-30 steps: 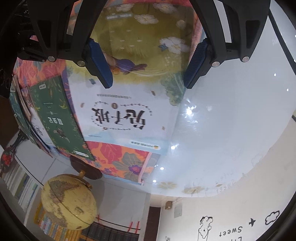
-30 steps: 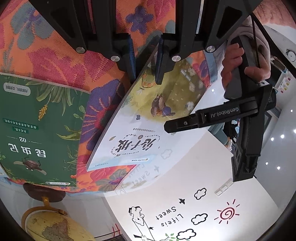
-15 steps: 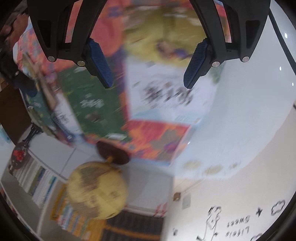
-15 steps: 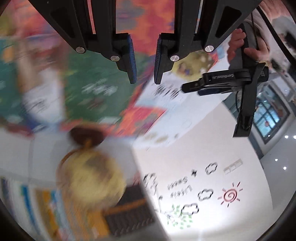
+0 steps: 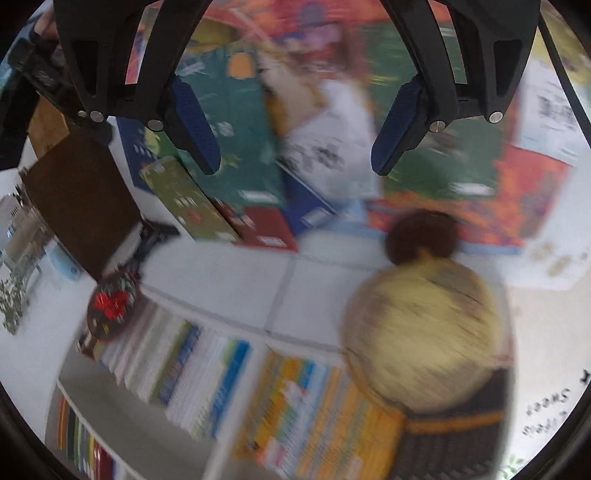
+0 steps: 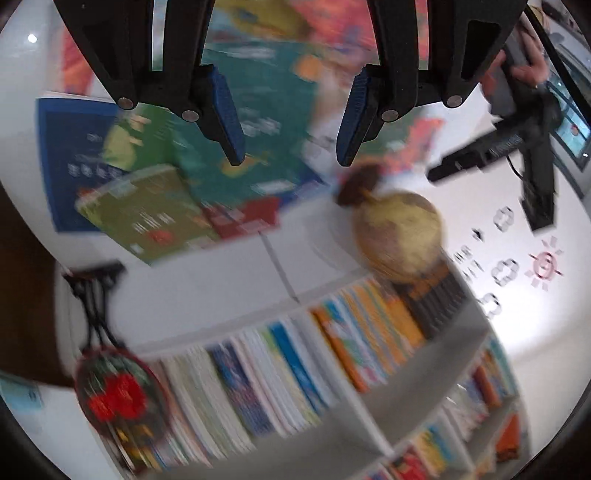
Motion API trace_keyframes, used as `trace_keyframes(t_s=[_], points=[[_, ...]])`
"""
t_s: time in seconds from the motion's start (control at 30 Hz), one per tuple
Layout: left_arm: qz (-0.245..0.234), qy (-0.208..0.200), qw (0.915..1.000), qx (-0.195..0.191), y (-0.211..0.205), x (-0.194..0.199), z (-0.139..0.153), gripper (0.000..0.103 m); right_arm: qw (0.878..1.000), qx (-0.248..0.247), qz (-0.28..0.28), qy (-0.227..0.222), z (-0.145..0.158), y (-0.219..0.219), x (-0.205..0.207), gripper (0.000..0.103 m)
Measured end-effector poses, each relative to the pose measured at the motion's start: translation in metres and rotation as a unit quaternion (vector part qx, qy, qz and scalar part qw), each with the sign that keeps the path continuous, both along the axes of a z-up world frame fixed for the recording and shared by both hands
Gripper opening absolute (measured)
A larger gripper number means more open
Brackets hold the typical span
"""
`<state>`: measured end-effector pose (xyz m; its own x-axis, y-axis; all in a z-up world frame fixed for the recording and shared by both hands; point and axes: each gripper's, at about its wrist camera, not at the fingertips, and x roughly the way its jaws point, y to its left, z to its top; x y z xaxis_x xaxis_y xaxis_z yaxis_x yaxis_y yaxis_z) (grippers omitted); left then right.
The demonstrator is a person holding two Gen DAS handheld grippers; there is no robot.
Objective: Organize books
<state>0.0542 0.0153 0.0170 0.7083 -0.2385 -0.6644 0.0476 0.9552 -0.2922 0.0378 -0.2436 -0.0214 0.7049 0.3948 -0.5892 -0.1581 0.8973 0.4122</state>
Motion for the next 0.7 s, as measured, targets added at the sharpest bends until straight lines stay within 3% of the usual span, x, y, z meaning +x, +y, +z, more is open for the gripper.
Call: trace_keyframes(t_s=[0.17, 0.3, 0.5, 0.7], points=[[-0.045, 0.042, 0.9977, 0.03, -0.038, 0.017, -0.044, 0.083, 0.998, 0.034, -0.03, 0.044, -0.038, -0.035, 0.015, 0.05], [-0.042, 0.037, 0.9984, 0.001, -0.031, 0.022, -0.063, 0.083, 0.996, 0.024, -0.047, 0.068, -0.056, -0.04, 0.021, 0.05], [-0.049, 0.07, 0.9951, -0.048, -0.025, 0.032, -0.087, 0.083, 0.993, 0.022, -0.057, 0.097, -0.071, -0.039, 0.027, 0.05], [-0.082, 0.077, 0.9919, -0.06, -0.036, 0.032, -0.092, 0.083, 0.992, 0.003, -0.041, 0.119, -0.088, -0.018, 0.036, 0.05]])
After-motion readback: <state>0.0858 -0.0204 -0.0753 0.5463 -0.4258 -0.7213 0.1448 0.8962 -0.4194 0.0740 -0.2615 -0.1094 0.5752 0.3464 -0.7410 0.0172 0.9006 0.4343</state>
